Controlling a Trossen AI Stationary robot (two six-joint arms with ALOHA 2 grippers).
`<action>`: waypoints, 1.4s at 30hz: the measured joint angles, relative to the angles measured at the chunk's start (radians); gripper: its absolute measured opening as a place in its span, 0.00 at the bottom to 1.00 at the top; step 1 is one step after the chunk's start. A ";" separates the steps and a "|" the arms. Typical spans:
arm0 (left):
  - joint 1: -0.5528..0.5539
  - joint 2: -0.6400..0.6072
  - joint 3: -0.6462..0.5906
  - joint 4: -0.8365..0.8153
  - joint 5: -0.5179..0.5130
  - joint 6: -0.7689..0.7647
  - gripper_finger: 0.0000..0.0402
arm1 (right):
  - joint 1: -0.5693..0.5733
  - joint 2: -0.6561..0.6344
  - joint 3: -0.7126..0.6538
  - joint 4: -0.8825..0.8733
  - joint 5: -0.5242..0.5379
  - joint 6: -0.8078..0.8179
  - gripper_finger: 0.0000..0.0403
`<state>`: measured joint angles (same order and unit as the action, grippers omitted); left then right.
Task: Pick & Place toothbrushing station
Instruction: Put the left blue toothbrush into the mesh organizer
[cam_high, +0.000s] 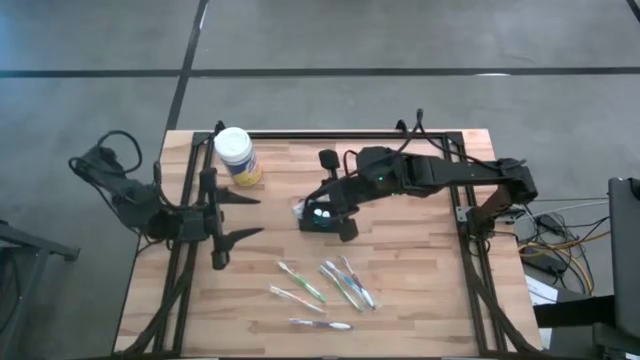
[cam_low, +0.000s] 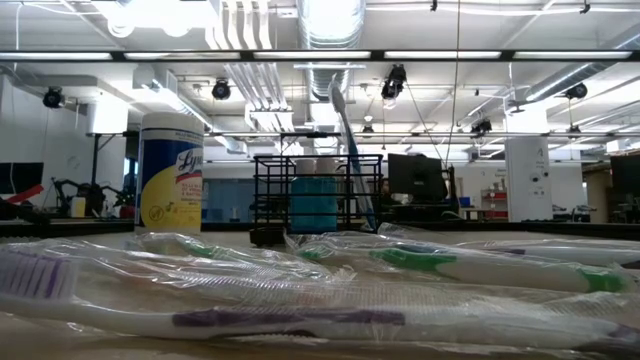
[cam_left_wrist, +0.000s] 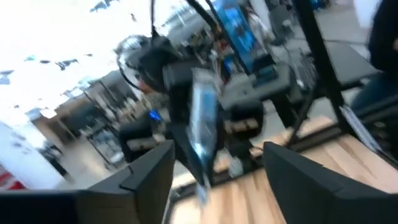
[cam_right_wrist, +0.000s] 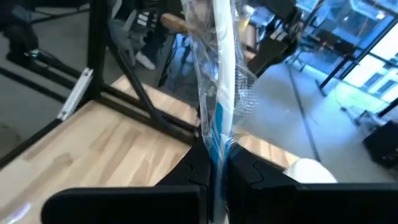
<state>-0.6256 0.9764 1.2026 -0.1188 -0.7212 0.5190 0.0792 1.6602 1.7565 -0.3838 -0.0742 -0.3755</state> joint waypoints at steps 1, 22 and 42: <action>0.003 0.003 -0.011 0.043 0.000 0.024 0.64 | -0.001 0.002 0.000 -0.003 0.000 -0.006 0.03; 0.222 0.112 0.012 0.120 0.266 -0.052 0.70 | 0.006 0.055 -0.001 0.128 0.027 -0.100 0.03; 0.284 0.167 0.069 0.097 0.375 -0.023 0.38 | 0.026 0.044 -0.001 0.126 0.026 -0.096 0.03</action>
<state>-0.3420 1.1437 1.2713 -0.0215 -0.3464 0.4957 0.1049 1.7041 1.7557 -0.2574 -0.0483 -0.4710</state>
